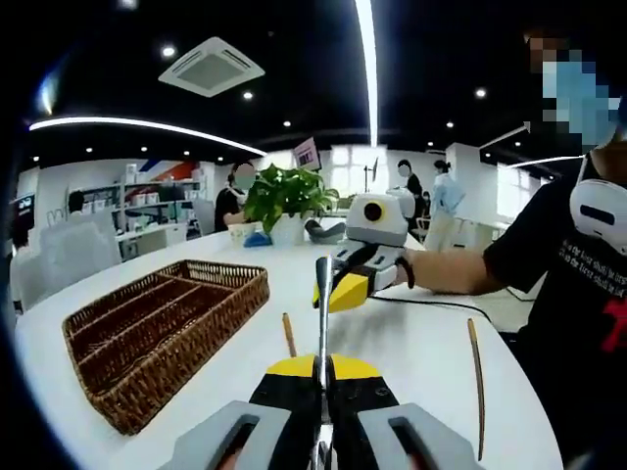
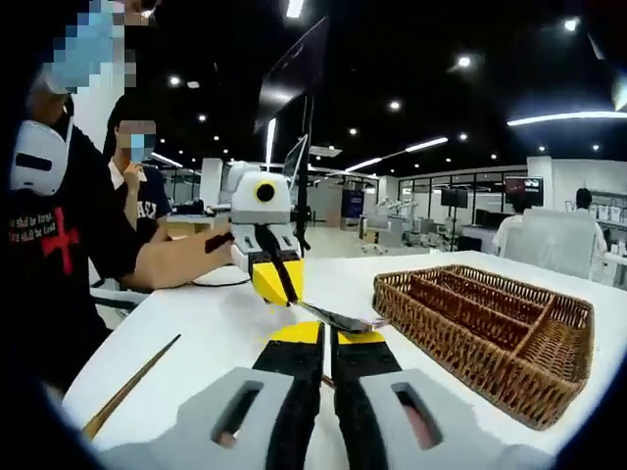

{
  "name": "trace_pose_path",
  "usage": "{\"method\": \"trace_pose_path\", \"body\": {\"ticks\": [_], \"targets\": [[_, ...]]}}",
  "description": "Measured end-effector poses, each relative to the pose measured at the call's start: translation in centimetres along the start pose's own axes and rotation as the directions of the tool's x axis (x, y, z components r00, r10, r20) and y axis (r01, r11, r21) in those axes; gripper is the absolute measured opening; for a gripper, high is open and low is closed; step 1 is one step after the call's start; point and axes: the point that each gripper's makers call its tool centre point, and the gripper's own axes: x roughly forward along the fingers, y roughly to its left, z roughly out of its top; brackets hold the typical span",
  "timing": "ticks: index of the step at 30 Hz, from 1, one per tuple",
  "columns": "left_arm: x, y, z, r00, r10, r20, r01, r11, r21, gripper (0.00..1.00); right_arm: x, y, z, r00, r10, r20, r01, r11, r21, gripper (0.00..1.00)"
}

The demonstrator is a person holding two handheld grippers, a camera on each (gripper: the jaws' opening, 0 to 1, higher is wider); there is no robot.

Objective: Arrange the knives, forks, and spoons in their matching storage slots by inserting each utensil handle-first until every utensil is classified and aligned in the correct compartment

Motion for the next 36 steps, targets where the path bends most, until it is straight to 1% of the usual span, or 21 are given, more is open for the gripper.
{"method": "trace_pose_path", "body": {"ticks": [1, 4, 6, 8, 10, 11, 12, 13, 15, 17, 18, 19, 21, 23, 26, 28, 31, 32, 36], "targets": [[0.1, 0.0, 0.1, 1.0, 0.005, 0.0, -0.005, 1.0, 0.006, 0.02, 0.0, 0.5, 0.5, 0.999, 0.024, 0.024, -0.025, 0.998, 0.05, 0.0], [0.1, -0.3, 0.2, 1.0, 0.007, -0.01, -0.006, 1.0, 0.02, 0.02, 0.2, 0.6, 1.2, 0.999, 0.017, 0.048, -0.019, 0.999, 0.043, 0.0], [0.3, -0.5, -0.1, 0.999, 0.012, -0.034, -0.01, 0.999, 0.037, 0.02, 0.4, 1.0, 1.9, 0.996, 0.022, 0.082, -0.027, 0.998, 0.051, 0.0], [0.5, -0.5, -0.2, 0.999, 0.018, -0.047, -0.016, 0.999, 0.051, 0.02, 0.6, 1.2, 2.7, 0.992, 0.022, 0.122, -0.031, 0.997, 0.076, 0.0], [0.6, -0.9, -0.2, 0.999, 0.009, -0.052, -0.006, 0.998, 0.061, 0.02, 0.9, 1.8, 3.0, 0.991, 0.038, 0.131, -0.047, 0.997, 0.069, 0.0], [0.6, -0.9, 0.1, 0.999, 0.009, -0.036, -0.006, 0.998, 0.068, 0.02, 1.0, 2.2, 3.0, 0.99, 0.049, 0.13, -0.057, 0.997, 0.057, 0.0], [0.5, -1.0, 0.2, 0.999, 0.008, -0.034, -0.005, 0.998, 0.065, 0.02, 1.2, 2.5, 3.0, 0.99, 0.054, 0.129, -0.058, 0.998, 0.03, 0.0], [0.5, -1.1, 0.3, 0.999, 0.01, -0.031, -0.008, 0.997, 0.072, 0.02, 1.3, 2.7, 2.9, 0.991, 0.054, 0.123, -0.058, 0.998, 0.032, 0.01], [0.5, -1.1, 0.5, 1.0, 0.008, -0.026, -0.006, 0.998, 0.07, 0.02, 1.3, 2.7, 3.2, 0.99, 0.049, 0.132, -0.053, 0.998, 0.024, 0.02], [0.5, -1.1, 0.5, 1.0, 0.013, -0.029, -0.01, 0.997, 0.073, 0.02, 1.3, 3.0, 4.0, 0.983, 0.069, 0.168, -0.078, 0.996, 0.048, 0.1], [0.6, -1.1, 0.4, 0.999, 0.014, -0.035, -0.011, 0.997, 0.075, 0.02, 1.3, 3.0, 4.2, 0.983, 0.064, 0.174, -0.076, 0.995, 0.06, 0.13], [0.6, -1.2, 0.3, 0.999, 0.01, -0.039, -0.007, 0.997, 0.078, 0.02, 1.5, 3.2, 4.2, 0.983, 0.072, 0.168, -0.081, 0.995, 0.049, 0.12], [0.7, -1.4, 0.5, 0.999, 0.005, -0.037, -0.002, 0.996, 0.085, 0.02, 1.7, 3.2, 4.0, 0.985, 0.055, 0.162, -0.059, 0.998, 0.019, 0.08], [0.7, -1.2, 1.0, 1.0, 0.018, -0.019, -0.016, 0.995, 0.101, 0.02, 1.8, 3.3, 4.0, 0.985, 0.064, 0.161, -0.069, 0.997, 0.028, 0.11], [0.3, -1.3, 2.0, 1.0, 0.01, 0.027, -0.012, 0.996, 0.09, 0.01, 1.9, 3.5, 3.8, 0.986, 0.07, 0.152, -0.075, 0.997, 0.023, 0.15], [0.0, -1.2, 2.5, 0.999, 0.007, 0.054, -0.012, 0.996, 0.085, 0.01, 1.9, 3.3, 3.8, 0.987, 0.068, 0.145, -0.073, 0.997, 0.033, 0.2], [-0.1, -1.0, 2.8, 0.997, 0.004, 0.077, -0.009, 0.997, 0.073, 0.01, 1.8, 2.9, 3.5, 0.989, 0.054, 0.135, -0.057, 0.998, 0.025, 0.17], [-0.1, -1.0, 2.9, 0.996, 0.003, 0.084, -0.009, 0.997, 0.071, 0.01, 1.9, 2.8, 3.3, 0.991, 0.046, 0.125, -0.049, 0.999, 0.016, 0.17], [-0.1, -1.1, 3.4, 0.994, -0.008, 0.112, 0.002, 0.998, 0.062, 0.01, 2.5, 2.9, 2.4, 0.995, 0.051, 0.091, -0.052, 0.998, 0.018, 0.18]]}}
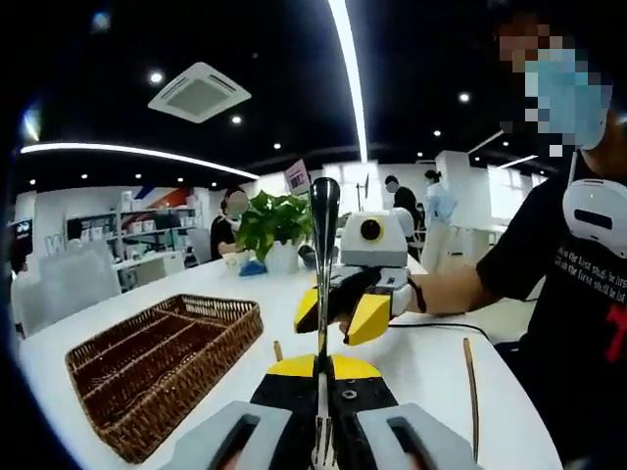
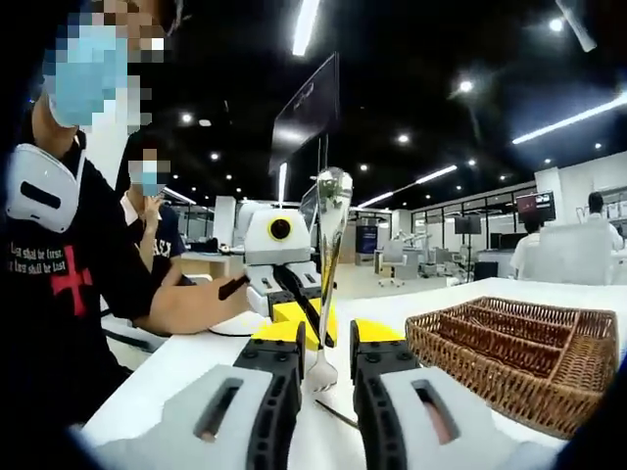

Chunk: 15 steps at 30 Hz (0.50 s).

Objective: Arrange the knives, forks, and spoons in their matching storage slots by inserting each utensil handle-first until every utensil is classified and aligned in the correct compartment

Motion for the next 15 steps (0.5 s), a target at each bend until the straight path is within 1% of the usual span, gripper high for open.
{"method": "trace_pose_path", "body": {"ticks": [1, 3, 6, 8, 11, 13, 15], "targets": [[0.1, 0.0, 0.2, 1.0, -0.001, 0.008, 0.001, 1.0, 0.0, 0.01, 0.0, 0.0, -0.1, 1.0, -0.002, -0.002, 0.002, 1.0, 0.001, 0.17], [0.0, 0.2, -0.1, 1.0, 0.006, 0.003, -0.006, 1.0, 0.003, 0.01, -0.1, 0.0, 0.2, 1.0, -0.002, 0.001, 0.002, 1.0, 0.001, 0.17], [0.0, 0.0, 0.1, 1.0, -0.004, 0.013, 0.005, 1.0, -0.008, 0.01, -0.3, -0.2, 0.3, 1.0, 0.004, 0.001, -0.004, 1.0, 0.013, 0.2], [-0.1, 0.1, 0.3, 1.0, -0.002, 0.019, 0.002, 1.0, -0.009, 0.01, -0.4, -0.3, 0.1, 1.0, 0.004, -0.006, -0.004, 1.0, 0.018, 0.21], [-0.3, 0.2, 0.6, 1.0, 0.0, 0.031, 0.0, 1.0, -0.013, 0.01, -0.3, -0.2, -0.2, 1.0, 0.007, -0.017, -0.007, 1.0, 0.017, 0.17], [-0.4, 0.1, 0.9, 0.999, -0.007, 0.053, 0.008, 1.0, -0.027, 0.01, -0.1, 0.0, -0.6, 0.999, 0.018, -0.034, -0.018, 1.0, 0.017, 0.19], [-0.3, -0.1, 1.1, 0.998, -0.017, 0.063, 0.02, 0.999, -0.038, 0.01, 0.0, 0.2, -1.0, 0.998, 0.028, -0.048, -0.027, 0.999, 0.019, 0.19]]}}
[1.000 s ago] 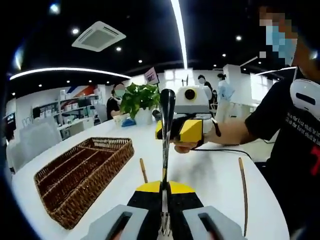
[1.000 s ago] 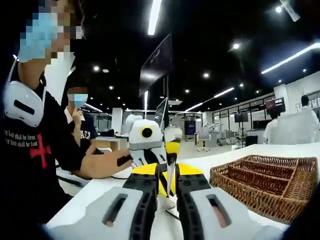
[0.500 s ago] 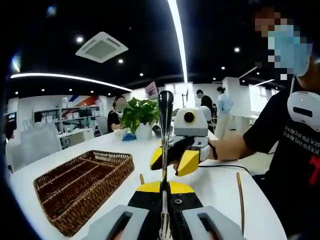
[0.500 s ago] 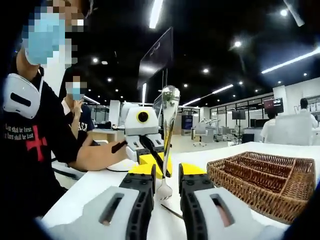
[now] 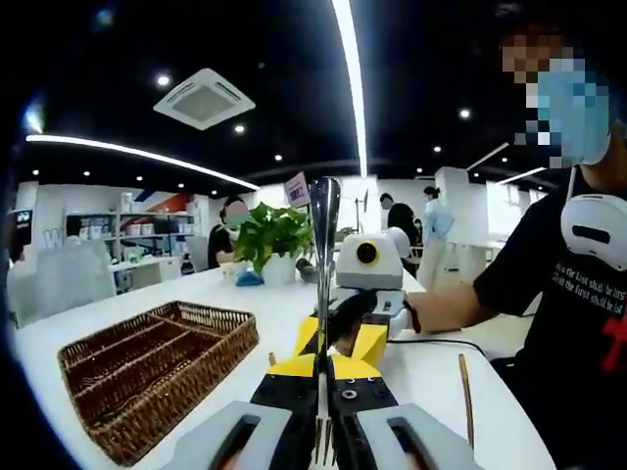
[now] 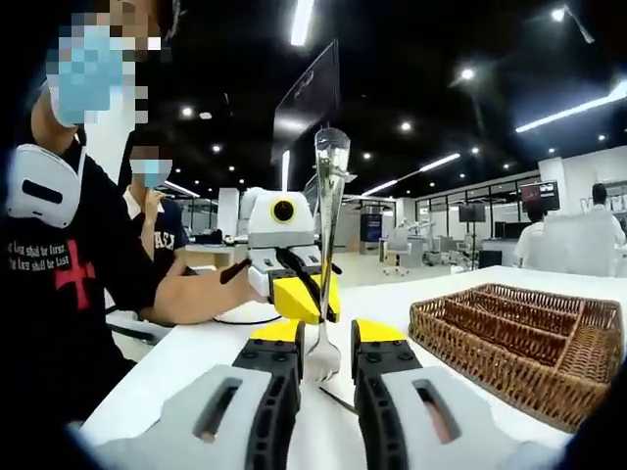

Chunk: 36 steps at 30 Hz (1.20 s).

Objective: Arrange the knives, forks, and spoons in their matching storage slots by inserting each utensil handle-first until every utensil is classified and aligned in the correct compartment

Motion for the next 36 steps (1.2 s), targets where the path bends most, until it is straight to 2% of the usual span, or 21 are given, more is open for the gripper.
{"method": "trace_pose_path", "body": {"ticks": [6, 8, 12, 18, 26, 28, 32, 34, 36], "targets": [[1.1, -1.1, 0.0, 0.999, -0.045, 0.018, 0.045, 0.999, -0.021, 0.01, 0.4, 0.2, -0.8, 1.0, 0.002, -0.028, -0.003, 1.0, -0.031, 0.14], [1.2, -0.8, -0.3, 1.0, -0.031, 0.006, 0.031, 0.999, -0.012, 0.01, 0.5, 0.7, -1.1, 0.998, 0.024, -0.049, -0.026, 0.999, -0.048, 0.06], [1.1, -0.7, -0.3, 0.999, -0.045, 0.015, 0.046, 0.998, -0.047, 0.01, 0.4, 0.6, -0.9, 0.998, 0.021, -0.054, -0.022, 0.999, -0.023, 0.03], [1.0, -0.9, 0.0, 0.998, -0.055, 0.032, 0.057, 0.997, -0.046, 0.02, -0.1, 0.7, -0.4, 0.995, -0.008, -0.099, 0.001, 0.998, -0.069, 0.02], [1.3, -0.7, -0.8, 0.999, -0.048, 0.0, 0.048, 0.999, 0.012, 0.03, -0.5, 0.4, -1.3, 0.985, -0.029, -0.168, 0.01, 0.994, -0.111, 0.01], [0.9, -0.5, -0.3, 0.999, -0.04, 0.027, 0.039, 0.999, 0.023, 0.06, -0.6, 0.2, -1.6, 0.982, -0.04, -0.187, 0.017, 0.992, -0.125, 0.01], [0.3, 0.1, 0.2, 0.999, -0.014, 0.042, 0.013, 0.999, 0.034, 0.12, -0.7, 0.1, -2.3, 0.971, -0.05, -0.233, 0.007, 0.984, -0.179, 0.01], [0.4, 0.0, 0.4, 0.998, -0.02, 0.055, 0.019, 1.0, 0.021, 0.11, -0.7, 0.4, -2.6, 0.966, -0.054, -0.253, 0.0, 0.978, -0.207, 0.01], [0.6, -0.6, 0.0, 0.999, -0.043, 0.032, 0.043, 0.999, 0.013, 0.04, -0.6, 0.3, -2.8, 0.961, -0.06, -0.268, 0.004, 0.978, -0.207, 0.01]]}}
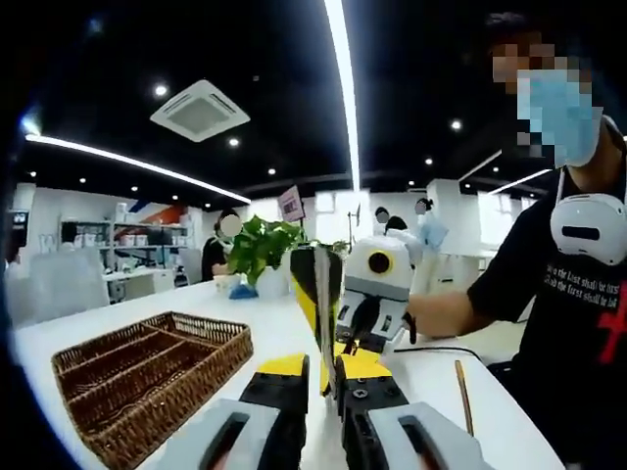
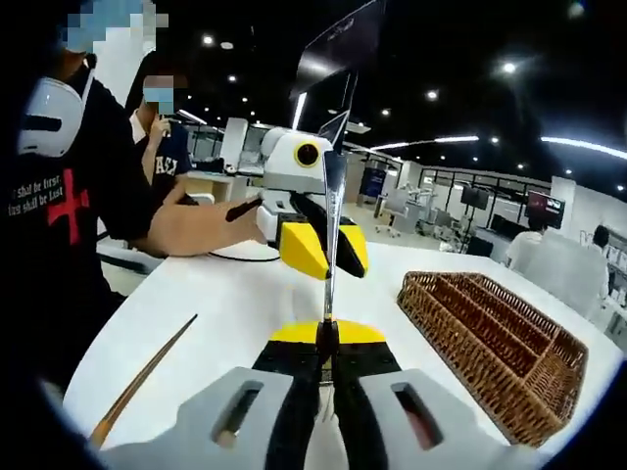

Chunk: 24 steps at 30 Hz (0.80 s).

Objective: Arrange the knives, forks, and spoons in their matching storage slots by inserting each utensil handle-first until every utensil is classified and aligned in the correct compartment

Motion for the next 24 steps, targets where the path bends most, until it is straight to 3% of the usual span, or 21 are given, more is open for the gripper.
{"method": "trace_pose_path", "body": {"ticks": [6, 16, 18, 24], "targets": [[0.1, -0.5, -0.7, 0.999, -0.036, -0.022, 0.036, 0.999, -0.028, 0.02, 0.3, 0.4, -0.7, 1.0, 0.014, -0.013, -0.015, 0.999, -0.039, 0.02], [0.3, -1.0, -0.8, 0.998, -0.057, -0.014, 0.057, 0.998, -0.022, 0.02, 0.6, 0.6, 0.1, 0.999, 0.021, 0.032, -0.022, 0.999, 0.038, 0.04], [0.2, -1.0, -0.8, 0.998, -0.055, -0.024, 0.055, 0.998, -0.02, 0.02, 0.6, 0.9, 0.0, 1.0, 0.029, 0.008, -0.029, 1.0, 0.001, 0.02], [-0.4, -0.7, -1.3, 0.998, -0.045, -0.043, 0.045, 0.999, -0.012, 0.02, 0.6, 0.6, -0.4, 1.0, 0.011, -0.012, -0.011, 1.0, 0.007, 0.02]]}}
